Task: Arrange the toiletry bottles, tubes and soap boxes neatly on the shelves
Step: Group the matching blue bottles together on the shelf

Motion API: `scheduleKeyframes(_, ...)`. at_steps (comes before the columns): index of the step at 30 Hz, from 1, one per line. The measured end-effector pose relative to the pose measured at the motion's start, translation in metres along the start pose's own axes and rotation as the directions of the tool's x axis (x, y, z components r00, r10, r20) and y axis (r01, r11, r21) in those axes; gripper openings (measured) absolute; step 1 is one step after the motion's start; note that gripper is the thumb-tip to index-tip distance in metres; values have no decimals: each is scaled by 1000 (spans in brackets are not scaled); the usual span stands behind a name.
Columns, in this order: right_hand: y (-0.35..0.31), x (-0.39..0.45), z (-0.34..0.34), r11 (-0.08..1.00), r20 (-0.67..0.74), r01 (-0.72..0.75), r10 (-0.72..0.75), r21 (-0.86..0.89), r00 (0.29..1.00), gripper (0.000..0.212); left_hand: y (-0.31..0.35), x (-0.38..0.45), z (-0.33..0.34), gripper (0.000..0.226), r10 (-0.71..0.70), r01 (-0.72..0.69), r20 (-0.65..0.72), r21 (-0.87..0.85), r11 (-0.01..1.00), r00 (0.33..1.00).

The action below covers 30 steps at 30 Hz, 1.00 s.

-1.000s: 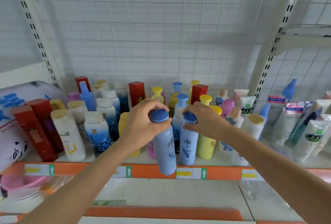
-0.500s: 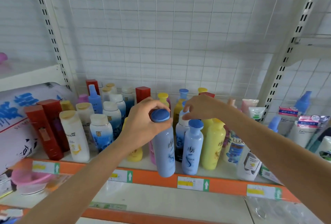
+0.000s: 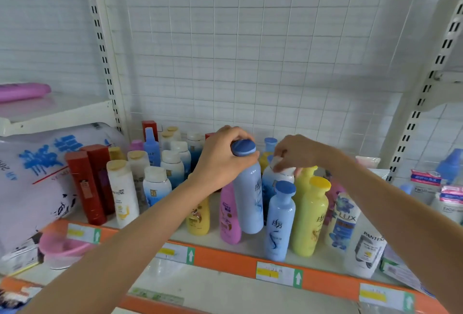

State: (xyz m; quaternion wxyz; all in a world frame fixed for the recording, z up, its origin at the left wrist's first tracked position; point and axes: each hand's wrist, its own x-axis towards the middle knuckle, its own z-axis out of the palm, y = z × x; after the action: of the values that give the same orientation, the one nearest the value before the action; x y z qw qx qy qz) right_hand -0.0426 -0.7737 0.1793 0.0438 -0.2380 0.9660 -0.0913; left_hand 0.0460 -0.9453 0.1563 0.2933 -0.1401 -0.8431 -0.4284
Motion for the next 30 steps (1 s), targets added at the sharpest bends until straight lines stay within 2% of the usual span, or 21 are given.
scheduleKeyframes(2,4,-10,-13,999,-89,24,-20,45,996,35,0,8,6,20,14,-14,15,21,1000,1000)
scheduleKeyframes(6,13,-28,-33,998,-284,64,-61,4,957,28,-3,26,23,20,53,-57,55,83,995,997)
scheduleKeyframes(11,28,-45,-44,996,-414,60,-28,65,910,28,-15,37,50,24,13,-46,198,163,986,980)
scheduleKeyframes(15,36,-55,-48,995,-460,82,-48,54,886,31,-30,36,70,25,-80,15,297,214,977,952)
scheduleKeyframes(19,39,-62,-56,993,-516,107,-64,54,854,28,-38,35,84,36,-124,34,383,233,972,915)
scheduleKeyframes(23,36,-65,-61,985,-566,150,-77,83,820,26,-38,36,86,42,-148,73,368,210,975,918)
scheduleKeyframes(26,36,-64,-67,979,-599,190,-108,74,793,25,-40,38,84,54,-173,74,396,252,965,902)
scheduleKeyframes(30,32,-63,-79,970,-612,238,-156,53,775,26,-37,49,68,57,-223,84,430,317,945,875)
